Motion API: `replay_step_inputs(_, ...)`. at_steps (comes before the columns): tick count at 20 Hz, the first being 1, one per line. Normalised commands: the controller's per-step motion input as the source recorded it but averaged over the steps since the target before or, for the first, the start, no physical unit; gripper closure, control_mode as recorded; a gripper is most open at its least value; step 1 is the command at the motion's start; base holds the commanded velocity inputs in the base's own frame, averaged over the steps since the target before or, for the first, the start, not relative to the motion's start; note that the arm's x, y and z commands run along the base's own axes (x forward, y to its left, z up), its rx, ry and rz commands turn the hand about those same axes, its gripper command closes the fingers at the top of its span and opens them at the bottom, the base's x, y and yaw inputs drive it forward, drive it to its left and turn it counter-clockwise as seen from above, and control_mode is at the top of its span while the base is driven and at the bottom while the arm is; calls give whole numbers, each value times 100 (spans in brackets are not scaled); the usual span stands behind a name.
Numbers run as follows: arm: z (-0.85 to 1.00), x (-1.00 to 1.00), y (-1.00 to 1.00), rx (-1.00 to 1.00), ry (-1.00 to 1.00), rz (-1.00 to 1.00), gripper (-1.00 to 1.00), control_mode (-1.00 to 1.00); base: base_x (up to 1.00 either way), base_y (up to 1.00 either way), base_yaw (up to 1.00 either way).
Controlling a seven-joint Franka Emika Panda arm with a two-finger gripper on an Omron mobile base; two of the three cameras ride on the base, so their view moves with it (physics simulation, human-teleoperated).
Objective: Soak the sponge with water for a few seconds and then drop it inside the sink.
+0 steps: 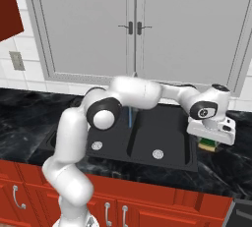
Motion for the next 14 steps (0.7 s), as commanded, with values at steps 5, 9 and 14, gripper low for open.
replay_step_inputs(5,21,0,59,0,-3,3,100,-100,0,0,0)
replay_step_inputs(9,8,-1,73,0,-10,7,100,-100,0,0,0)
replay_step_inputs(14,0,0,69,0,-15,8,100,-100,0,0,0)
